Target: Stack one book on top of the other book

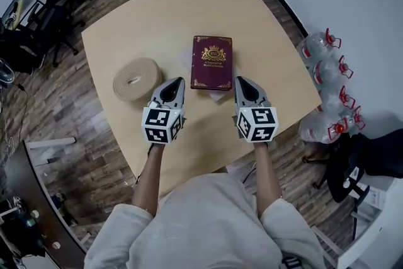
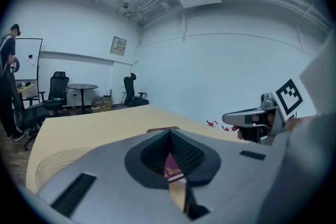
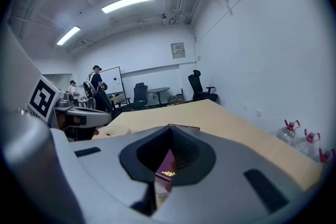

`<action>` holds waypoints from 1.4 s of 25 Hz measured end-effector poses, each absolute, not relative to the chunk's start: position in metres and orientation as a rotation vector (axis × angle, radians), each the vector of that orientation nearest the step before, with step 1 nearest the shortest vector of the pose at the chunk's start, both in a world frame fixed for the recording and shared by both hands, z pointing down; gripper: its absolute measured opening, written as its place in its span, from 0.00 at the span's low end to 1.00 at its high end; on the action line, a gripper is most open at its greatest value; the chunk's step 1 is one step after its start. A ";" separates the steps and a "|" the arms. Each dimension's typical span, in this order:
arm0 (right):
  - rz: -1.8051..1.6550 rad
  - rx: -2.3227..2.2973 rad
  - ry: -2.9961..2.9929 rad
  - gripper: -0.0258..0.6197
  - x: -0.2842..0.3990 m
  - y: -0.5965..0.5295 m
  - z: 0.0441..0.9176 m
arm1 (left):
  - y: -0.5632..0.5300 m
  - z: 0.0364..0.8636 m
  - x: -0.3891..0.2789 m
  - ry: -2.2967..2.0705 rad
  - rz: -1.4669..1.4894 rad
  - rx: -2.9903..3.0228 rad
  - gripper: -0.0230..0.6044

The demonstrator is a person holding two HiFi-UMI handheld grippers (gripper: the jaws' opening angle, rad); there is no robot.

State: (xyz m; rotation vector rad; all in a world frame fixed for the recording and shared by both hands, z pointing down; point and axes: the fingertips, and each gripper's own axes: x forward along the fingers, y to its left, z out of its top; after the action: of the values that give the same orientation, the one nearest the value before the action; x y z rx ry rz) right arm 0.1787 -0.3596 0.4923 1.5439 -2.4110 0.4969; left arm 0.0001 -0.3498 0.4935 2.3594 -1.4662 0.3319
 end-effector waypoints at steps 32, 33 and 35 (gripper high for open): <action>0.398 1.602 -2.413 0.05 0.203 -0.228 0.473 | -0.230 0.472 -0.029 -1.535 0.360 2.399 0.05; 0.398 1.608 -2.413 0.05 0.204 -0.226 0.472 | -0.228 0.471 -0.031 -1.539 0.351 2.395 0.05; 0.392 1.615 -2.416 0.05 0.204 -0.224 0.469 | -0.223 0.472 -0.035 -1.546 0.342 2.382 0.05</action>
State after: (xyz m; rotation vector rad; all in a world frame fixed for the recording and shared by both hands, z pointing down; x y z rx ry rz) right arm 0.2036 -0.2245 0.4691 1.6151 -2.4160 0.3921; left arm -0.0348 -0.2229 0.4718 2.3824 -1.5463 0.3416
